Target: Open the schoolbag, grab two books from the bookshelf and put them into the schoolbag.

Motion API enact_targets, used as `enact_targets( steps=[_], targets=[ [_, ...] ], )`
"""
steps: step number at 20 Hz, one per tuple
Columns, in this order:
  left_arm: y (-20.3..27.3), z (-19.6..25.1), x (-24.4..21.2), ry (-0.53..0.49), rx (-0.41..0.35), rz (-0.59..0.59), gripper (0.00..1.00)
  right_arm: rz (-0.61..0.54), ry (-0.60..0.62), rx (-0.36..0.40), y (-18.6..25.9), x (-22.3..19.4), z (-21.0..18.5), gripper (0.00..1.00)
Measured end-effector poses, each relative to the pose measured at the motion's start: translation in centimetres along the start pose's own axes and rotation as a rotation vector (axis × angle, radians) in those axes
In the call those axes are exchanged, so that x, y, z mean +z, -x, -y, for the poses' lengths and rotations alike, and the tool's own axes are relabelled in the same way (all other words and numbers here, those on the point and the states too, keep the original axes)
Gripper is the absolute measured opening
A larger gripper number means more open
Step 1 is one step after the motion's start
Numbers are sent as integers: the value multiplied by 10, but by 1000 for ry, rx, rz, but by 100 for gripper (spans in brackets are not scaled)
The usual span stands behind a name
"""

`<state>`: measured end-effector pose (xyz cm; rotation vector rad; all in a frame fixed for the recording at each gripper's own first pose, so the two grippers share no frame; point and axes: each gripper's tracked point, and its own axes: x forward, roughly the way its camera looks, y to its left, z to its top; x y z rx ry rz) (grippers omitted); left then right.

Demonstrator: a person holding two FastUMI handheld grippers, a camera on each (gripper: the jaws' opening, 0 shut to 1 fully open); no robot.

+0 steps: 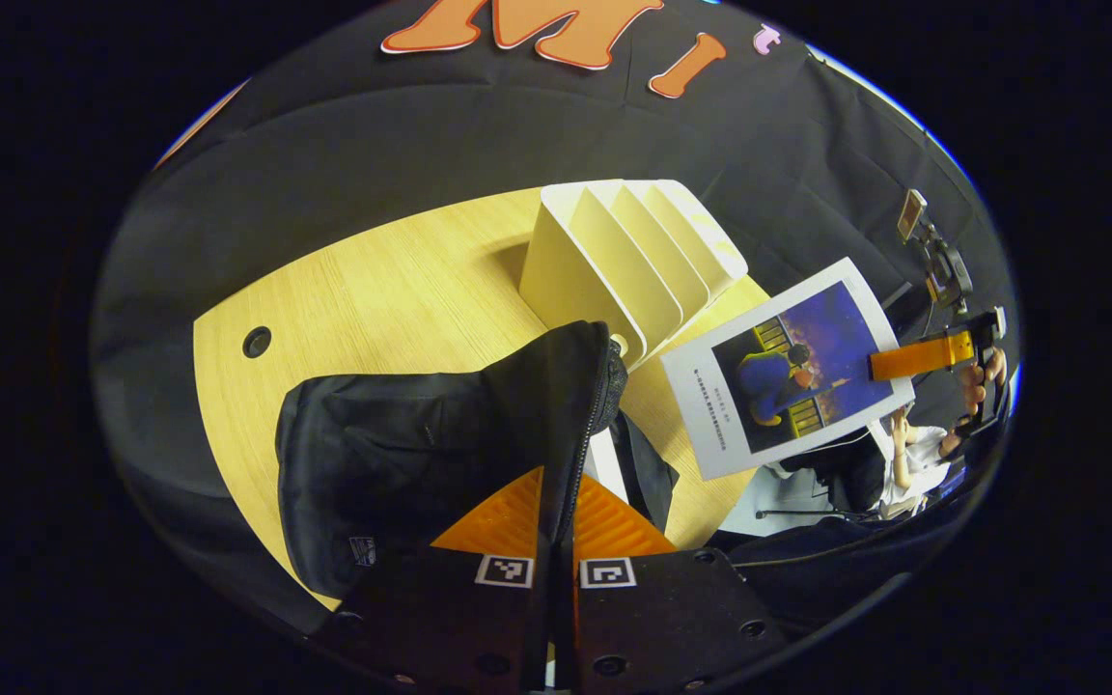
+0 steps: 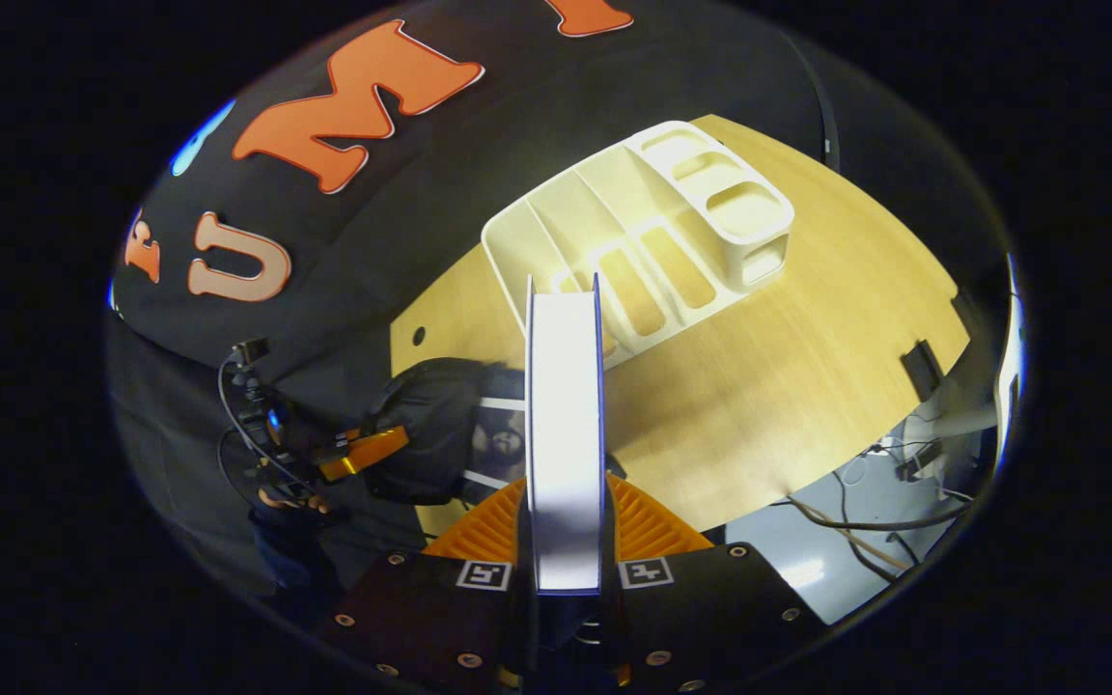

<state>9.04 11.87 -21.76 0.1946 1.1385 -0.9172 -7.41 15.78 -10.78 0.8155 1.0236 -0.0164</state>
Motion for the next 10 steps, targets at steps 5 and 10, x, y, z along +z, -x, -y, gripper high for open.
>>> enact_targets(
  steps=[5, 10],
  targets=[
    [3, -3, 4, -32, 12, 4, 4, -21, 8, 94, -24, -22, -23, 26],
    [10, 1, 12, -81, 30, 27, 4, -34, -16, 204, -55, -32, -46, 26]
  ],
)
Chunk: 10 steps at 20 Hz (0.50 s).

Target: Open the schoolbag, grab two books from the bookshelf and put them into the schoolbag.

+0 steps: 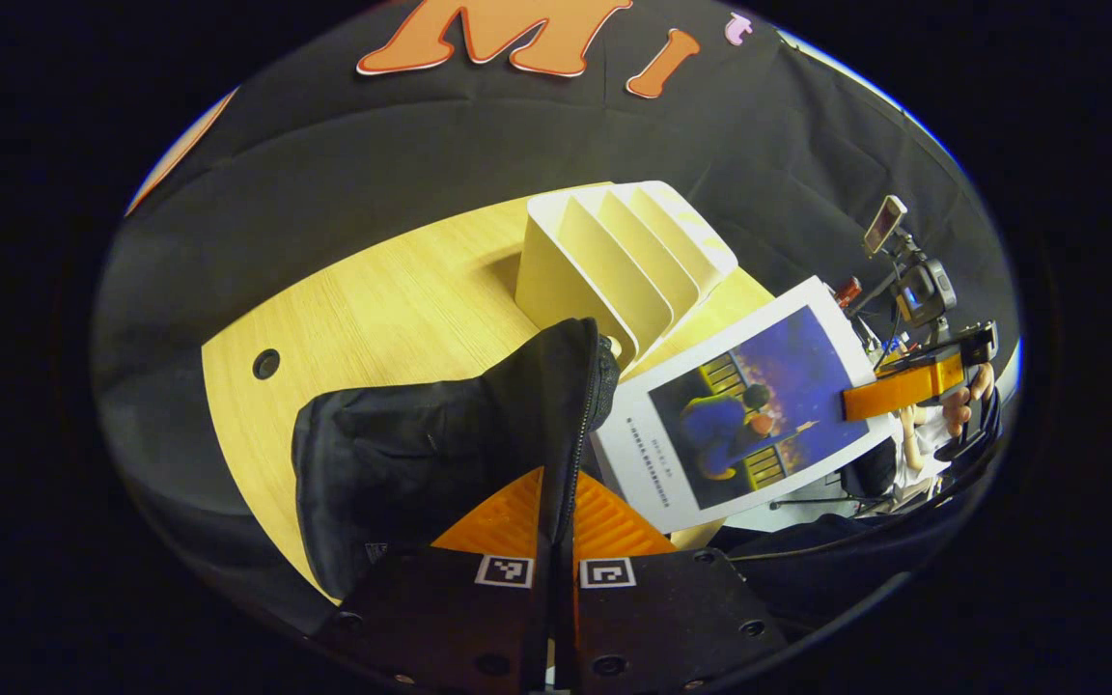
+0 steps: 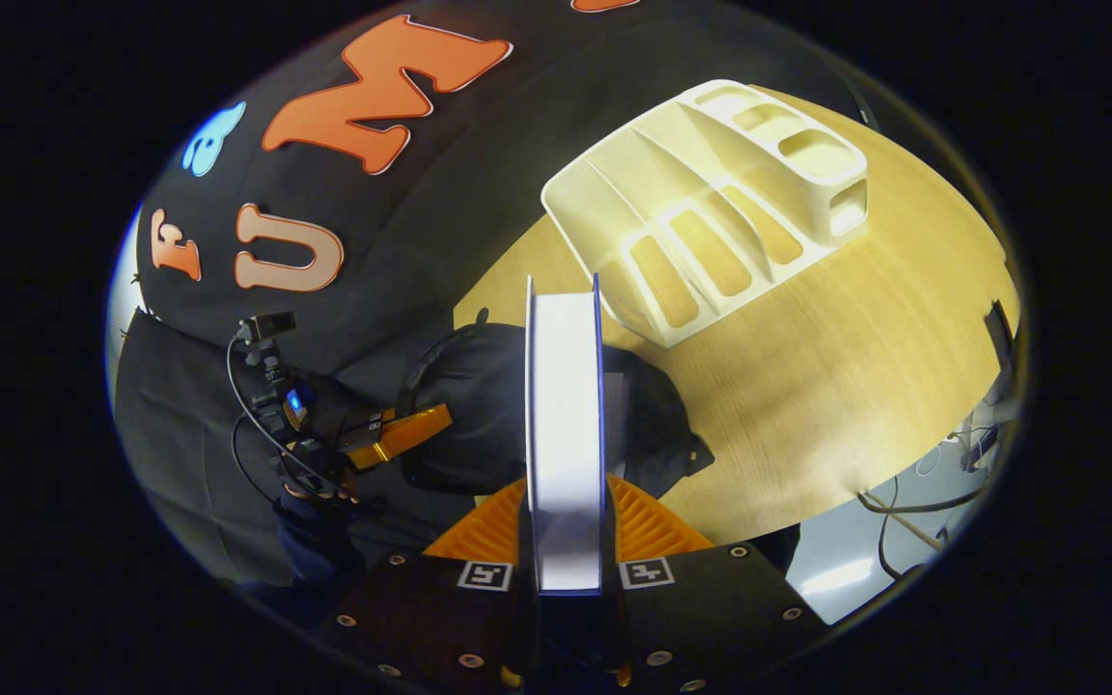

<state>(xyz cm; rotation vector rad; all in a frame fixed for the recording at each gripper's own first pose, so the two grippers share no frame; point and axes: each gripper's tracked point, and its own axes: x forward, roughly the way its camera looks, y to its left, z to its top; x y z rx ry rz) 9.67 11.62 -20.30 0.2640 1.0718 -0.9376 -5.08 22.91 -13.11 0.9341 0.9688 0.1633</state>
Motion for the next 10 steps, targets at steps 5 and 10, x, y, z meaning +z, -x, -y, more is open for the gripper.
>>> enact_targets(
  steps=[5, 10],
  targets=[
    [9, -1, 7, 6, 35, 33, 4, 1, -80, 82, -43, -3, -3, 25],
    [11, -1, 2, 15, 23, 57, 4, 5, -168, 192, -85, -10, -9, 25]
  ],
)
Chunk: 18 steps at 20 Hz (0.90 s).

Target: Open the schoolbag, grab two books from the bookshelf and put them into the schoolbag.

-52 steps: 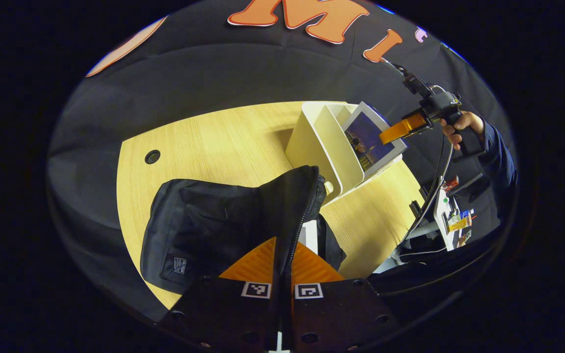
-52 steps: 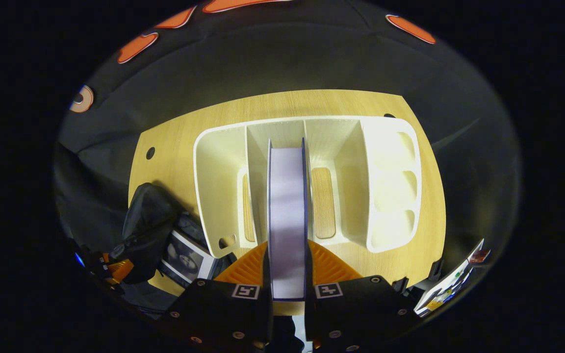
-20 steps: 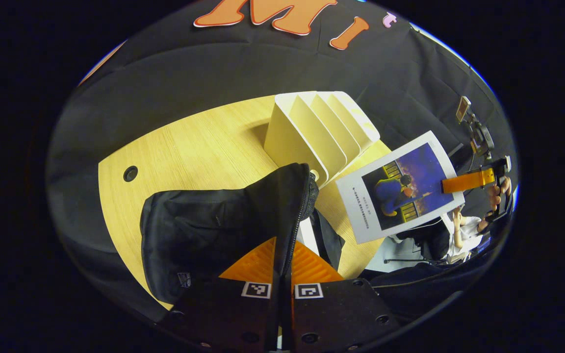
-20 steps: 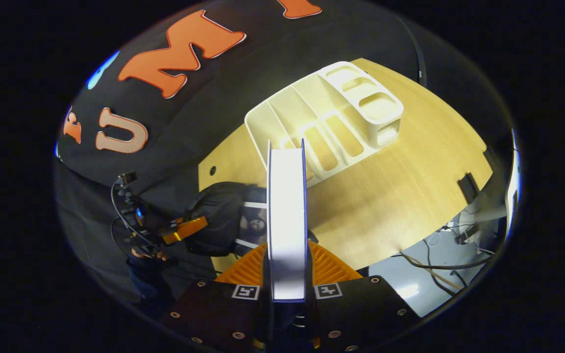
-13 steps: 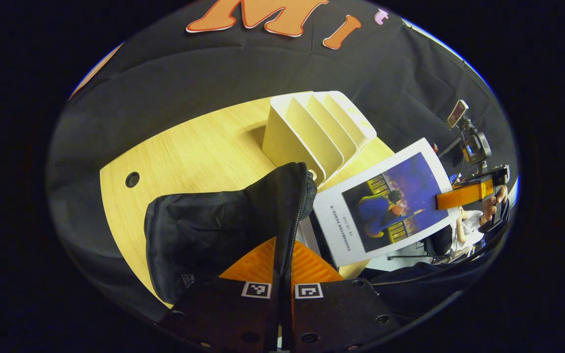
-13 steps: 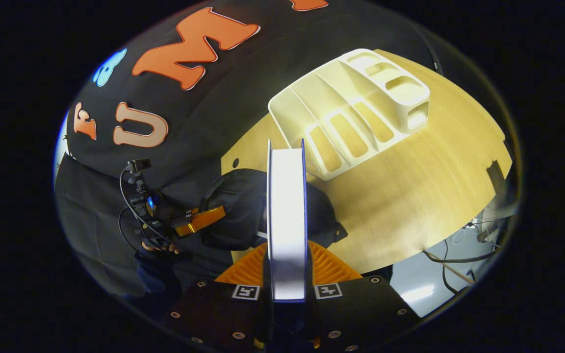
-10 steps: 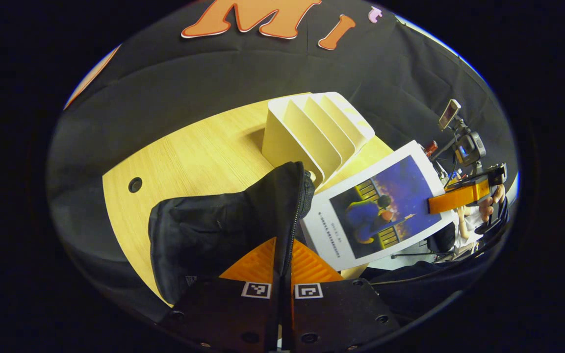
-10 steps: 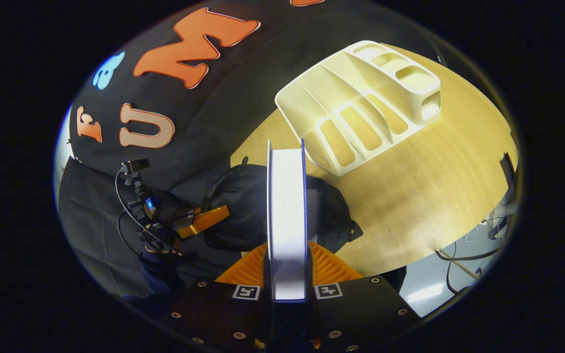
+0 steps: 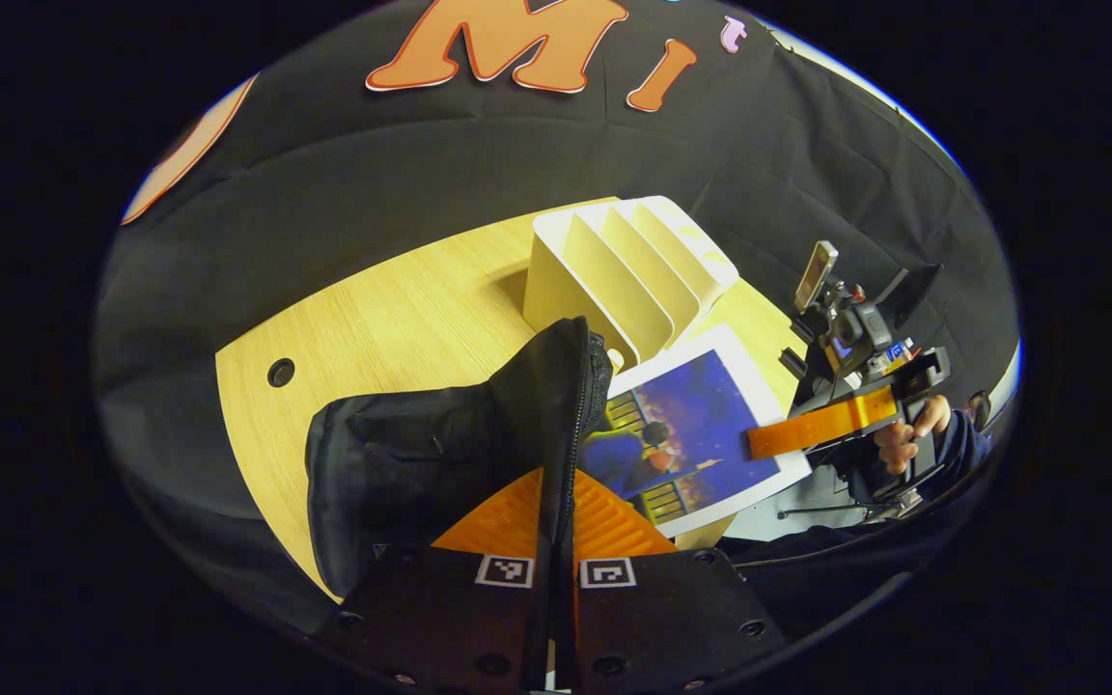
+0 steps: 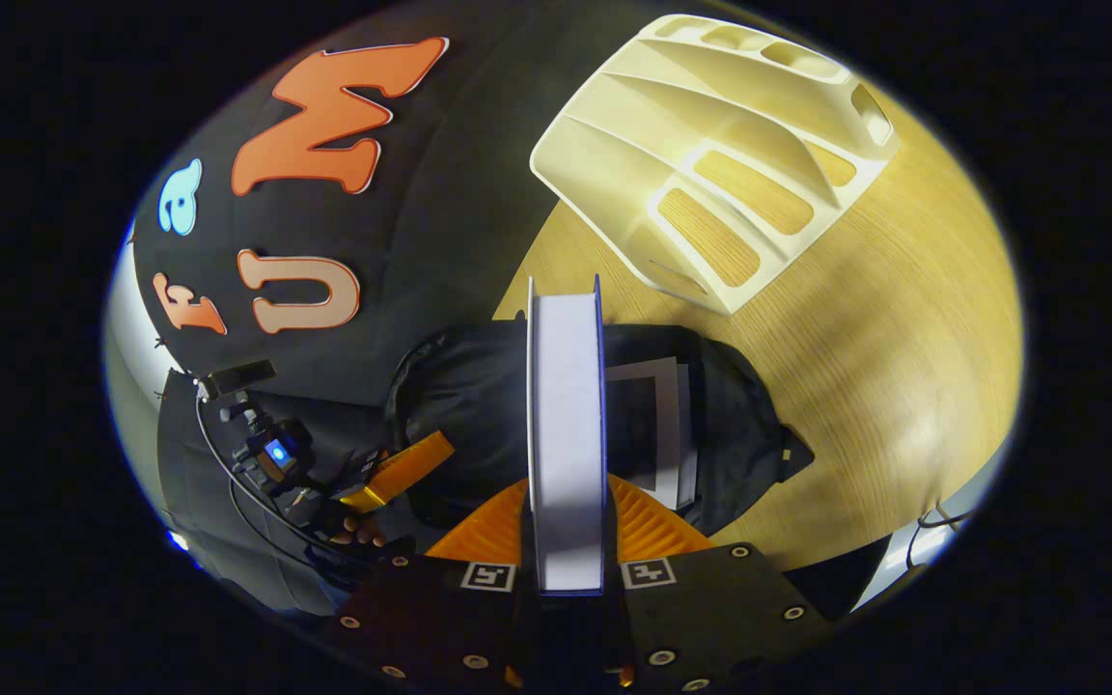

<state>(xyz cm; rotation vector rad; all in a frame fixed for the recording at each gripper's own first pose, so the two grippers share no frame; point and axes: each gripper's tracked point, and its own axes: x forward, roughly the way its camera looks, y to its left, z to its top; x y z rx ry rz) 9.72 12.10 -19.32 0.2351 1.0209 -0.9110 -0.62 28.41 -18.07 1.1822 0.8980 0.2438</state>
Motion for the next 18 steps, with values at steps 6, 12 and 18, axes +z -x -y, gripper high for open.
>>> enact_targets(
  steps=[6, 12, 18],
  targets=[
    [4, 3, -7, 19, -30, 24, 4, 3, -18, 66, -47, -11, 5, 25],
    [8, 10, -8, 13, -33, 34, 4, 13, -13, 111, -76, -13, 4, 25],
    [7, 25, -6, 10, -65, 41, 4, -22, -20, 118, -115, -27, 1, 25]
  ],
)
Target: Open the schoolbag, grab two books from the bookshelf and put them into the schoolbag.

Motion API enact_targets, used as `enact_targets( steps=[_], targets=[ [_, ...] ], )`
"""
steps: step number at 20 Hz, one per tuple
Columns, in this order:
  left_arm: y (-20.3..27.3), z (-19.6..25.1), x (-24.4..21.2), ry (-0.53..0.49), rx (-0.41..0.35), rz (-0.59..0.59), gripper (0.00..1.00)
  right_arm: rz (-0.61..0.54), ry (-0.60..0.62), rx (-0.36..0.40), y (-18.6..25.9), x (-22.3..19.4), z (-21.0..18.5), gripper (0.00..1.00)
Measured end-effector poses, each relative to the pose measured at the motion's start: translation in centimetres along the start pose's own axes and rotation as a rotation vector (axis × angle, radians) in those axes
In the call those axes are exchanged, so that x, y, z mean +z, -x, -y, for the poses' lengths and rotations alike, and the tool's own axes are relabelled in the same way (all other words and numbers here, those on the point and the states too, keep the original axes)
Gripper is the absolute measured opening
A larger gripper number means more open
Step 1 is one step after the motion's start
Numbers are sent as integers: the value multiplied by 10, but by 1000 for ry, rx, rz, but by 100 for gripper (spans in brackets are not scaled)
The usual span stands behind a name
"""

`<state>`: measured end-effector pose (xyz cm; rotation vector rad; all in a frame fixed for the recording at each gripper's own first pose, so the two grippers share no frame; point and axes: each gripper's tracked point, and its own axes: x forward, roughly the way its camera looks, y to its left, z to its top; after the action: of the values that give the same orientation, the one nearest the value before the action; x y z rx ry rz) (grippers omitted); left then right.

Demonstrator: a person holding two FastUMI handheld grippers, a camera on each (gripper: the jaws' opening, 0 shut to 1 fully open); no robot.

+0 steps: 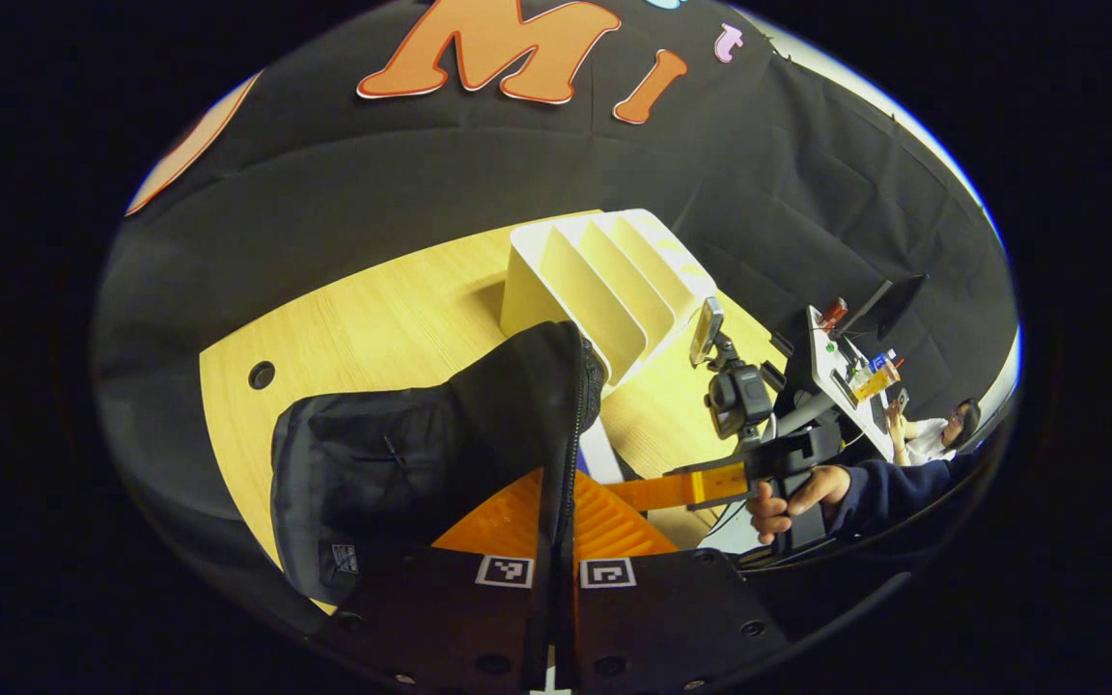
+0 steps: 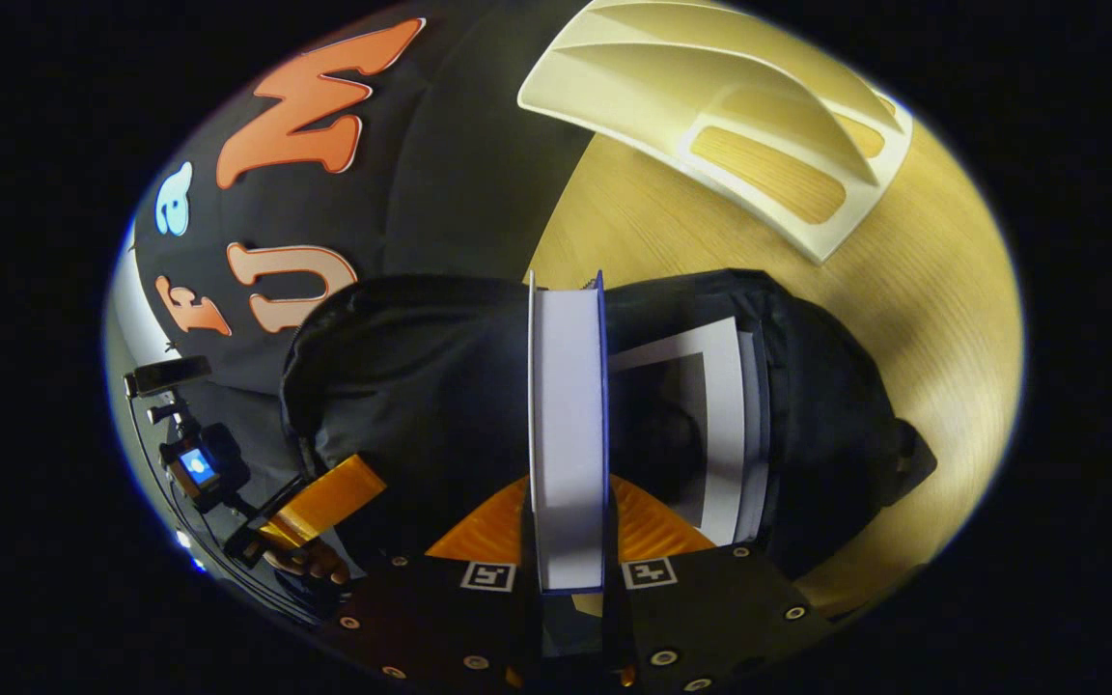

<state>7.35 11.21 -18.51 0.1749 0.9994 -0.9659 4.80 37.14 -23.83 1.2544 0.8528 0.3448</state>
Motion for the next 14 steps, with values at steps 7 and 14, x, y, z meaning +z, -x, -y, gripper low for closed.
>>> enact_targets(
  steps=[7, 14],
  targets=[
    [-6, -12, -7, 49, 57, 27, 4, -69, 202, -256, -5, -2, 52, 55],
    [-28, 0, -17, 87, 179, 22, 4, -90, 328, -309, 41, 26, 59, 98]
  ],
)
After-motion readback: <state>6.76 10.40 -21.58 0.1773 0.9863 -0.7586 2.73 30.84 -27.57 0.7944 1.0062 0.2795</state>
